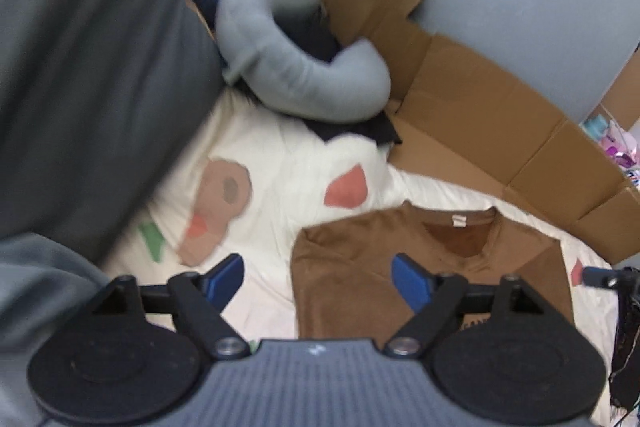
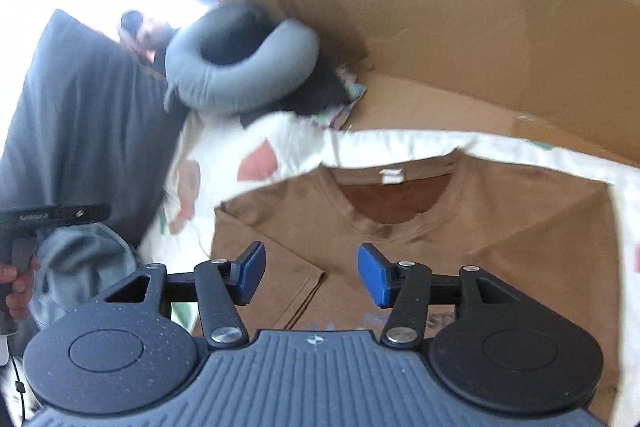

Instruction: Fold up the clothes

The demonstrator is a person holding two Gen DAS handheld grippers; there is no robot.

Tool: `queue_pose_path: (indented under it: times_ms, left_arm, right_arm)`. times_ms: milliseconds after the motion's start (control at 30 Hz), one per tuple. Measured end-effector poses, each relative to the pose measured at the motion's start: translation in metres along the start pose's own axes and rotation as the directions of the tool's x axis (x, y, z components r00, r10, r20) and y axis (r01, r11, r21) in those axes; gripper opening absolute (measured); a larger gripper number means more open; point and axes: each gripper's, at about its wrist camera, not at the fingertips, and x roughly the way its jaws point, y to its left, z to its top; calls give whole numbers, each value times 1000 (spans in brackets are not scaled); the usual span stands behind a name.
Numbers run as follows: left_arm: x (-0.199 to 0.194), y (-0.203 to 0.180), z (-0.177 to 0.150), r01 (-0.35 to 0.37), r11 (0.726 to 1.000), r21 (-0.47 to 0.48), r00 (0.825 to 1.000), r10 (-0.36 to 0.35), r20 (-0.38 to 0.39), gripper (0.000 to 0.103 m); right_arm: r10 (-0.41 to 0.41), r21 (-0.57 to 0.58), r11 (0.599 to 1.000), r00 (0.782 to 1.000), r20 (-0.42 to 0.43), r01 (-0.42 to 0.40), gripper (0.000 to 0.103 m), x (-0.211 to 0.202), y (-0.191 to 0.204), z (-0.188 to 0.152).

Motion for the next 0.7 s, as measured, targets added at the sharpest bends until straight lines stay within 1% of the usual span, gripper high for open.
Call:
queue_pose_path:
  times_ms: [67, 167, 200, 367, 500, 700]
  left_arm:
    - [-29, -3, 10, -1, 1000, 1, 1000, 1, -4, 85]
    - [-74, -7, 24, -3, 1000, -9, 1000, 2, -8, 89]
    - [-89, -8, 28, -3, 1000, -17, 1000, 3, -5, 90]
    - [-164, -16, 41, -14, 1000, -28, 1000, 15, 24, 92]
    - [-217, -20, 43, -30, 998, -58, 998, 33, 52, 95]
    - [-284, -26, 34, -56, 995, -80, 995, 63, 81, 95]
  right_arm:
    - [-6, 21, 1000, 1000, 12, 6, 64, -33, -5, 7]
    - [-21, 37, 999, 1000, 20, 21, 68, -82, -10, 19]
    - [-26, 39, 999, 999, 20, 25, 70, -97, -11, 22]
    - [-41, 35, 999, 998, 45, 39, 76, -172, -9, 38]
    - [-50, 14, 999, 997, 63, 49, 81, -232, -5, 47]
    - [-36, -23, 999, 996, 83, 38, 87, -307, -8, 46]
